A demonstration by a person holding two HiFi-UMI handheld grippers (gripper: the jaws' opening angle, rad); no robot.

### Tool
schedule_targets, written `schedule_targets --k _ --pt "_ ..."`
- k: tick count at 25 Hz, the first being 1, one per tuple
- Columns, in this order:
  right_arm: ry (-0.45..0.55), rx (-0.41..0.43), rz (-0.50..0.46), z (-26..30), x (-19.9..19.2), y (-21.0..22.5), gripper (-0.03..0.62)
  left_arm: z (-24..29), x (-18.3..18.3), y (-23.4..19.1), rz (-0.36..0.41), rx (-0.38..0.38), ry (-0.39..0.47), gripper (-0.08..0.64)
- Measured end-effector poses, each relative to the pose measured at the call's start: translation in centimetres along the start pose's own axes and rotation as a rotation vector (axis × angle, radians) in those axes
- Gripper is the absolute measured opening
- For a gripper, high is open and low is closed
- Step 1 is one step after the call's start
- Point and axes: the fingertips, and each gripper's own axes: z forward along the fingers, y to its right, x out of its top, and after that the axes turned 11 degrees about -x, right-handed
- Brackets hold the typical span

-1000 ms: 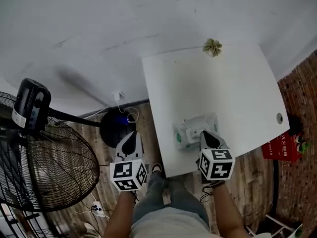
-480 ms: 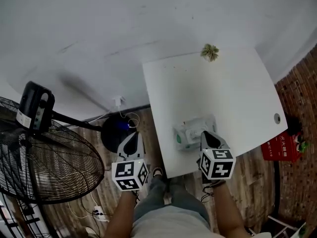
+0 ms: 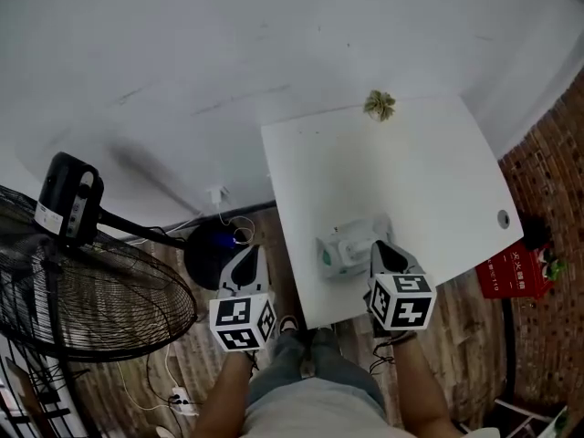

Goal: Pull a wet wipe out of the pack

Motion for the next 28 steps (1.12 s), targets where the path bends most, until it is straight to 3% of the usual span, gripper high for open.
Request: schedule_targets --k 28 --pt "0.138 -0.038 0.044 -4.2 4.6 1.3 0.0 0.4 2.6 1.7 0.017 -0.074 0.049 0.0"
